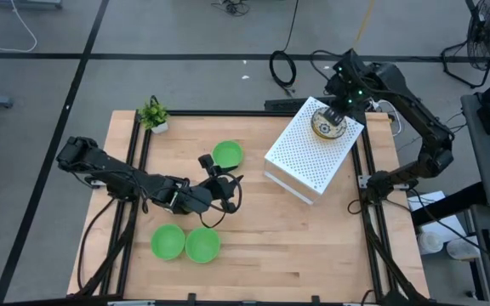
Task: Pick & Place Mini bowls
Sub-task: Stack the right yellow patterned bowl on top of the other yellow patterned bowl on the shelf
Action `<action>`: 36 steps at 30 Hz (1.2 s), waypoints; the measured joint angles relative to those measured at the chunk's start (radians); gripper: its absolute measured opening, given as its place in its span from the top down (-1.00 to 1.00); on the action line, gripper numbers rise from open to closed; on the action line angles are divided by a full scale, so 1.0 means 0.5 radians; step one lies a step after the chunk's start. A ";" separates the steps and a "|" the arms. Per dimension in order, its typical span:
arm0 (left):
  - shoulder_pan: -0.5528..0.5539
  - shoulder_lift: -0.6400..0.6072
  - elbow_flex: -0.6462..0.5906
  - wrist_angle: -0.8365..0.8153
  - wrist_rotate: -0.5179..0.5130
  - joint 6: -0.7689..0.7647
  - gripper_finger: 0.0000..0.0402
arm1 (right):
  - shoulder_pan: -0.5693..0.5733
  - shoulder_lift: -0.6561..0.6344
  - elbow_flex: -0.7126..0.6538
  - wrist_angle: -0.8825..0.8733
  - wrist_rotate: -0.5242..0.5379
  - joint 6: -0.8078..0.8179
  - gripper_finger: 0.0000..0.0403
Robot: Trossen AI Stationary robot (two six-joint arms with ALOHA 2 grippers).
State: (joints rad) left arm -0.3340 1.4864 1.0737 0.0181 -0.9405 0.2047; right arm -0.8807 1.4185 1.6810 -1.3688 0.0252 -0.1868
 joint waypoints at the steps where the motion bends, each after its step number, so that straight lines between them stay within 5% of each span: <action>1: 0.000 0.001 0.000 0.000 0.000 0.000 0.24 | 0.014 0.016 0.000 0.008 0.000 -0.003 0.90; 15: 0.000 0.001 0.000 0.000 0.000 -0.004 0.24 | 0.234 0.228 -0.002 -0.042 -0.003 0.041 1.00; 36: 0.000 0.001 0.000 0.000 0.000 0.004 0.24 | 0.221 0.174 -0.335 0.013 0.045 0.027 1.00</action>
State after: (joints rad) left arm -0.3340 1.4868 1.0737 0.0181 -0.9405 0.2065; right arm -0.7704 1.5057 1.5136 -1.3622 0.0477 -0.1731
